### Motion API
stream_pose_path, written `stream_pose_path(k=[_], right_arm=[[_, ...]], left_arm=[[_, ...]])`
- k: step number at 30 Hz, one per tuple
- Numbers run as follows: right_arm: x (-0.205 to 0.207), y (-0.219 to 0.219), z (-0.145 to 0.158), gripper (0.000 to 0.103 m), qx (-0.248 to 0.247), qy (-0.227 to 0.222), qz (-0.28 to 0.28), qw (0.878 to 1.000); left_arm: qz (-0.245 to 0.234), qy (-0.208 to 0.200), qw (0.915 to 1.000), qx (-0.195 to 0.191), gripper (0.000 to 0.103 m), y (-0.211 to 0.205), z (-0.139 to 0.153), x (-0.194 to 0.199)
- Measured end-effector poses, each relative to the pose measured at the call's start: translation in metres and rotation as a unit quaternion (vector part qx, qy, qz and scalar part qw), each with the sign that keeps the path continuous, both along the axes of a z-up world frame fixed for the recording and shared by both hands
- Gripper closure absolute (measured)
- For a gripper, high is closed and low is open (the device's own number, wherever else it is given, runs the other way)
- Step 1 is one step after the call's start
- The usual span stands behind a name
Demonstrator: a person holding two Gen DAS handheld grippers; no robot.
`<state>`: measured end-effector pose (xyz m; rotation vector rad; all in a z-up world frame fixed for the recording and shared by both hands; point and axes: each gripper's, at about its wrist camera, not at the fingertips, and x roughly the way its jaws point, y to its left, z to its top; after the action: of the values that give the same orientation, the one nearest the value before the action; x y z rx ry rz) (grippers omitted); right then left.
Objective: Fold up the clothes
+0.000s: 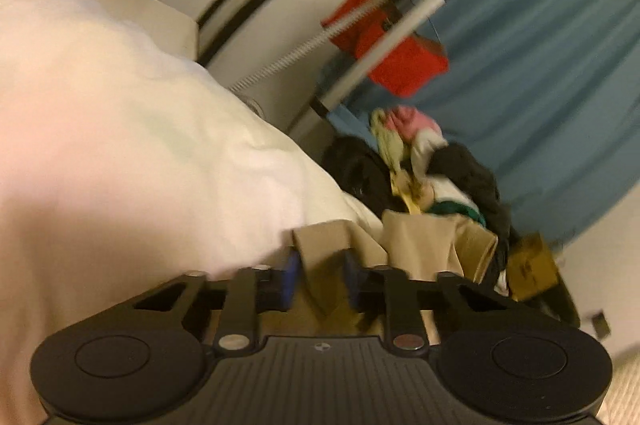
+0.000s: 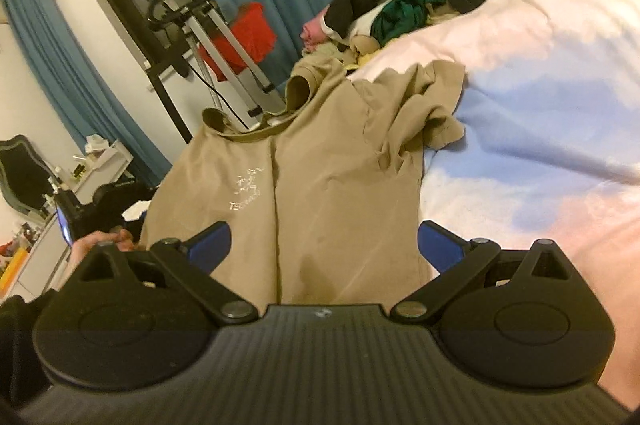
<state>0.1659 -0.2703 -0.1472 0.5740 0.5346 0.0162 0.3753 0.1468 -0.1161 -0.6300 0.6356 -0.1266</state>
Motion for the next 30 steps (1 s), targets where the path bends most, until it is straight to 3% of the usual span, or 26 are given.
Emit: stream_pose_path(k=[3, 7, 10, 13, 18, 20, 23, 26, 28, 30], right_arm=[[0.002, 0.003, -0.002, 0.002, 0.002, 0.003, 0.004, 1.0], [-0.001, 0.006, 0.0, 0.002, -0.004, 0.003, 0.006, 1.0], [-0.004, 0.004, 0.004, 0.002, -0.007, -0.001, 0.0, 1.0], [-0.005, 0.004, 0.005, 0.002, -0.01, -0.002, -0.006, 1.0], [-0.005, 0.003, 0.003, 0.002, -0.004, 0.003, -0.011, 1.0], [-0.005, 0.002, 0.003, 0.002, -0.002, 0.002, -0.011, 1.0], [-0.006, 0.003, 0.004, 0.002, 0.004, -0.001, -0.008, 1.0], [-0.006, 0.006, 0.004, 0.002, 0.01, -0.002, -0.005, 1.0], [-0.006, 0.007, 0.004, 0.002, 0.016, 0.0, -0.002, 1.0], [-0.007, 0.008, 0.003, 0.002, 0.022, 0.001, 0.001, 1.0]], left_arm=[[-0.018, 0.001, 0.9996, 0.021, 0.1, 0.003, 0.016, 0.003], [0.001, 0.004, 0.9969, 0.079, 0.101, 0.022, 0.053, 0.008], [0.032, -0.015, 0.9795, 0.198, 0.101, 0.023, 0.087, 0.01], [0.044, -0.023, 0.9644, 0.26, 0.097, 0.022, 0.098, 0.007], [0.061, -0.004, 0.9798, 0.191, 0.058, 0.045, 0.084, -0.02], [0.051, 0.005, 0.9893, 0.136, 0.054, 0.061, 0.073, -0.043], [0.037, 0.035, 0.9985, 0.019, 0.046, 0.073, 0.048, -0.073], [0.039, 0.066, 0.9932, -0.087, 0.046, 0.074, 0.016, -0.096], [0.057, 0.058, 0.9902, -0.114, 0.042, 0.07, 0.003, -0.103], [0.079, 0.038, 0.9862, -0.141, 0.028, 0.063, -0.005, -0.105]])
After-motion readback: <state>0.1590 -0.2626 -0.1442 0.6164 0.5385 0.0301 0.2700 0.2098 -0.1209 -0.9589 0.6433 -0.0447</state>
